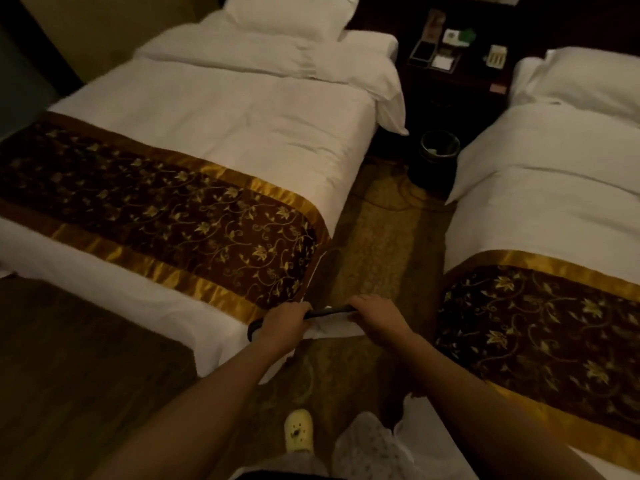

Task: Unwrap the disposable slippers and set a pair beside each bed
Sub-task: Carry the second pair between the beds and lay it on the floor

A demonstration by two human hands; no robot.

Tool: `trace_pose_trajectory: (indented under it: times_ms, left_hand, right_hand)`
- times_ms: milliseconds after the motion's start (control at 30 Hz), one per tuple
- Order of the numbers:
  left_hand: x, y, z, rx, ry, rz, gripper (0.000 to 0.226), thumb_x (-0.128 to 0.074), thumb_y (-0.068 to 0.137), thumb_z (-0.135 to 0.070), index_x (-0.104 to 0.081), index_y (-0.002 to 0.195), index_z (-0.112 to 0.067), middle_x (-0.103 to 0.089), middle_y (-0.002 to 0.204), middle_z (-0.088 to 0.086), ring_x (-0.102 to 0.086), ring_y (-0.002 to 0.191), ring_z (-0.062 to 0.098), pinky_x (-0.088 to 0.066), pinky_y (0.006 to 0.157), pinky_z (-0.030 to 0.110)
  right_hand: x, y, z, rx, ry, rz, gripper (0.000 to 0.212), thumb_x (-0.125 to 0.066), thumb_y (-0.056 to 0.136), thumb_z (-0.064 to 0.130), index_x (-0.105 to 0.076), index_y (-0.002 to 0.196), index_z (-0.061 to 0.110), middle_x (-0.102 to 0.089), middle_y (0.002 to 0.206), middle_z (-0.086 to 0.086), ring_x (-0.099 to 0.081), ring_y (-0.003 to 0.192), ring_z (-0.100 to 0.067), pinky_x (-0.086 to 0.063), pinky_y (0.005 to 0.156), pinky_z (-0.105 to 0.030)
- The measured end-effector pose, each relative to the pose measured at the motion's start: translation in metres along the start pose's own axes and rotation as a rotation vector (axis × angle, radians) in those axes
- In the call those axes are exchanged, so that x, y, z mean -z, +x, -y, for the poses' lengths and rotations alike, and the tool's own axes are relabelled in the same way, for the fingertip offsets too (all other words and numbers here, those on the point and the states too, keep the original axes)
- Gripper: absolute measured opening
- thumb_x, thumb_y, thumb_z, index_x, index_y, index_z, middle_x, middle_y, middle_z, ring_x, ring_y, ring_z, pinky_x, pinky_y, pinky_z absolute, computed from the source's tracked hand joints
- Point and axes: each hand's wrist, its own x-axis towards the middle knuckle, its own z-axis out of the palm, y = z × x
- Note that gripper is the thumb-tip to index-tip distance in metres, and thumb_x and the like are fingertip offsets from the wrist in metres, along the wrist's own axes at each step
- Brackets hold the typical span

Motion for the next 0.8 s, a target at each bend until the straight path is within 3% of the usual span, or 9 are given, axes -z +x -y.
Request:
trace_pose_trajectory:
  times_ms: [333,467,633,800]
  left_hand:
    - [0.026,0.162,-0.063,-0.163,0.061,0.133,0.02,-0.047,0.094,-0.024,-0.06,0.107,-0.016,-0.064,0.104,0.006,-0.06,0.092,0.024,-0.051,0.079,0.04]
    - [0.022,0.238,-0.1,-0.176,0.116,0.166,0.021,-0.048,0.093,-0.024,-0.06,0.108,-0.016,-0.065,0.108,0.006,-0.061,0.097,0.024,-0.052,0.08,0.041]
    - [-0.002,0.328,-0.145,-0.211,0.116,0.236,0.021,-0.047,0.094,-0.024,-0.06,0.107,-0.012,-0.064,0.108,0.01,-0.06,0.097,0.028,-0.05,0.081,0.043]
    - [-0.066,0.428,-0.151,-0.161,0.103,0.268,0.02,-0.048,0.094,-0.027,-0.061,0.103,-0.014,-0.065,0.104,0.009,-0.061,0.093,0.026,-0.048,0.079,0.039]
  right_hand:
    - [0.031,0.072,-0.12,-0.176,0.063,-0.039,0.021,-0.049,0.091,0.025,-0.056,0.11,0.022,-0.063,0.11,-0.003,-0.058,0.103,-0.024,-0.045,0.077,-0.035]
    - [0.042,0.103,-0.186,-0.236,0.125,-0.022,0.023,-0.048,0.092,0.023,-0.056,0.113,0.023,-0.063,0.112,-0.002,-0.057,0.105,-0.024,-0.045,0.079,-0.036]
    - [0.046,0.136,-0.273,-0.323,0.175,0.023,0.025,-0.044,0.094,0.022,-0.054,0.117,0.019,-0.059,0.116,-0.005,-0.053,0.109,-0.025,-0.043,0.086,-0.039]
    - [-0.006,0.188,-0.355,-0.4,0.227,-0.005,0.025,-0.041,0.096,0.024,-0.054,0.117,0.023,-0.059,0.115,-0.001,-0.051,0.105,-0.021,-0.041,0.086,-0.035]
